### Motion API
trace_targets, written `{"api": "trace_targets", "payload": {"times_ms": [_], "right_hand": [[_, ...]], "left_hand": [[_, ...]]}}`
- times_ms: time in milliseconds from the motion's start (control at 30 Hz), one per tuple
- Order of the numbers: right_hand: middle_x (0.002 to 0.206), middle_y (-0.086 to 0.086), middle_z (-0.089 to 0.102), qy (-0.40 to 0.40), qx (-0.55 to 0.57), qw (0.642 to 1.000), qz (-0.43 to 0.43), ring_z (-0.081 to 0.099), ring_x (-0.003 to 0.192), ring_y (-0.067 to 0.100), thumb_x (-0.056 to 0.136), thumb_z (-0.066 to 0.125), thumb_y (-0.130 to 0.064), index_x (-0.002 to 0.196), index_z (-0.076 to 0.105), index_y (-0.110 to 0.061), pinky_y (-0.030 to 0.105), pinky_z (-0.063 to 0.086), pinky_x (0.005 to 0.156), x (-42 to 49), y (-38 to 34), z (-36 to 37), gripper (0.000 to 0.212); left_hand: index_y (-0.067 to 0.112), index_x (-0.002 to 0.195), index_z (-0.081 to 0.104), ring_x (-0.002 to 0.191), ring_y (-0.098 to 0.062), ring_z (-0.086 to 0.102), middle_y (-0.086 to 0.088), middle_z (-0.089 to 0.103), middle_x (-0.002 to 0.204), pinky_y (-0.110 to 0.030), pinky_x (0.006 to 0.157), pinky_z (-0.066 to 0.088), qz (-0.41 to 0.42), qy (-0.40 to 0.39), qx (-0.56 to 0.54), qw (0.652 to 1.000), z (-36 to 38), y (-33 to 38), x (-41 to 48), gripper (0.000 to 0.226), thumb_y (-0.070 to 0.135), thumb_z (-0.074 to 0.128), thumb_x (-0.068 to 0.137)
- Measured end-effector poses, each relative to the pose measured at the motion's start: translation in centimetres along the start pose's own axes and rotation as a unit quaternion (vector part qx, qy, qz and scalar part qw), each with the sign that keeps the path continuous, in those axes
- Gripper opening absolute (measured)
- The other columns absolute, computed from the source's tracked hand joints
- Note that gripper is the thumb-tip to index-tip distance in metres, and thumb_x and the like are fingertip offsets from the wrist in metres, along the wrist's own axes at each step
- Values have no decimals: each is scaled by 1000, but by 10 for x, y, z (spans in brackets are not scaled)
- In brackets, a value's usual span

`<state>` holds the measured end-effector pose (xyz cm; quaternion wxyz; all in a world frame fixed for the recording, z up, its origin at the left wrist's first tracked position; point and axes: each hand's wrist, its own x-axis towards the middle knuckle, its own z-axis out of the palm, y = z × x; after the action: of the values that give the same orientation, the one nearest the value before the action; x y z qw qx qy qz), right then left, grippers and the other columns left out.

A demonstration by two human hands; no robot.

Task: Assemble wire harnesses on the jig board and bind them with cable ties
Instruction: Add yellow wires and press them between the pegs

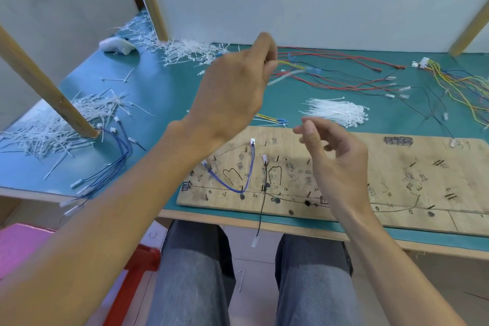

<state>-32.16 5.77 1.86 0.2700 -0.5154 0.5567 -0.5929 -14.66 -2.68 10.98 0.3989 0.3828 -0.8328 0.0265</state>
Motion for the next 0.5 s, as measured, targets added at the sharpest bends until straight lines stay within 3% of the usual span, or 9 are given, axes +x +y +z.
{"api": "trace_targets", "payload": {"times_ms": [33,133,233,400,500], "right_hand": [[102,-9,80,-19,48,999,0,75,94,12,100,66,-51,112,75,-29,30,54,86,2,-11,3,27],[100,1,81,-66,156,984,47,77,84,19,101,69,-40,107,76,-19,20,53,73,7,-35,13,23],[94,6,79,-86,192,970,126,73,80,21,98,74,-29,100,75,-14,27,50,70,4,-36,21,15],[88,9,77,-155,181,957,163,73,82,22,100,71,-21,103,70,-5,32,52,74,-2,-26,34,16],[92,8,78,-185,133,959,167,75,85,22,103,67,-20,103,67,-8,34,51,78,7,-22,41,12]], "left_hand": [[5,107,58,63,-31,53,3,55,70,-48,61,48,-12,-14,-8,1000,-3,7,-11,17,20,49,108],[9,105,57,63,-29,57,2,60,68,-48,65,49,-96,-21,-29,995,-4,22,-53,12,19,51,108],[16,102,54,64,-27,59,3,62,69,-47,65,49,-179,11,-58,982,-1,27,-90,8,21,53,108],[22,101,49,68,-23,67,4,67,70,-47,66,52,-289,-7,-94,953,4,26,-124,11,29,50,108],[22,101,49,75,-25,66,-2,68,77,-49,71,52,-355,-48,-109,927,5,23,-137,13,33,48,108]]}}
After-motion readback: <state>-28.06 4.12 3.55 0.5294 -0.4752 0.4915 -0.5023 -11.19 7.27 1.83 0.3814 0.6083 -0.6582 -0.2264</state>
